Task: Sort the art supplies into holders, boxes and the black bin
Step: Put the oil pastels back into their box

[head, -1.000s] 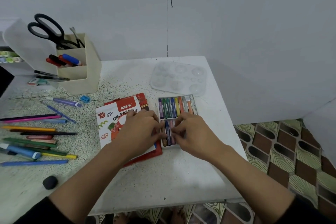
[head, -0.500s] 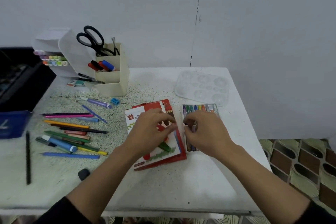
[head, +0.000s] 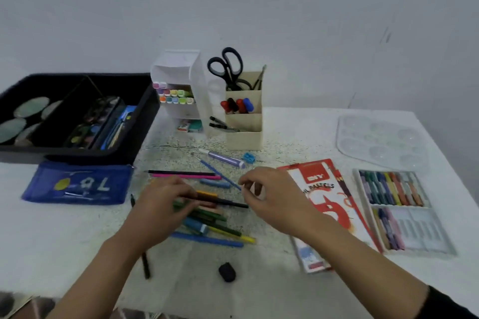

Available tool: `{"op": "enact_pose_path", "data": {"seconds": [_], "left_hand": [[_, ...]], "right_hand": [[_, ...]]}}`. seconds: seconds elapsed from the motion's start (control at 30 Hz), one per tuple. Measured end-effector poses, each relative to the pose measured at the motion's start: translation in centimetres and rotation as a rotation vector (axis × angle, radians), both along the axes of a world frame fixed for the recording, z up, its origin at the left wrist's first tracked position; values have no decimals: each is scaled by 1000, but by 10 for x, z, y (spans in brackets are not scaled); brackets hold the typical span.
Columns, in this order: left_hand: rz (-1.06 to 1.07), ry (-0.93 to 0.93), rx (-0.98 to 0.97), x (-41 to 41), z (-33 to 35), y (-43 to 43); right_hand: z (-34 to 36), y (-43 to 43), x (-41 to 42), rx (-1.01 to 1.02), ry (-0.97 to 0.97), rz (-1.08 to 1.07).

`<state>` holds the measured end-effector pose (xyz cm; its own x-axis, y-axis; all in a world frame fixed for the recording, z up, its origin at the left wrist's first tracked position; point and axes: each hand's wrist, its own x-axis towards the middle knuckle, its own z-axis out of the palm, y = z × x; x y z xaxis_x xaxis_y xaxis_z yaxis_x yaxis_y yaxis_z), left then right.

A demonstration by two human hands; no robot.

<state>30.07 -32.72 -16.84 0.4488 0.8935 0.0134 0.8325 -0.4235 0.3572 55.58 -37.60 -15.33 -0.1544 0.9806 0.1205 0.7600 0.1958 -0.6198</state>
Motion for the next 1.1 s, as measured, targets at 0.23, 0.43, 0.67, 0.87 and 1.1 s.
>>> {"op": "enact_pose_path", "data": {"seconds": [0.23,0.43,0.67,0.87,1.1], "left_hand": [[-275,58,14,-28,-16,31],[-378,45,-54,-28,-22,43],[-397,46,-102,-24,-24,50],[-424,-25,-93,-20,-19,52],[-371,-411,-234,-3,11,58]], "right_hand": [[-20,44,-68,-46,-211,26],[-30,56,-90,-93,-290,-41],[-36,61,-87,-159,-231,-117],[-35,55,-83,-147,-134,-166],[-6,34,-56,-78,237,-341]]}}
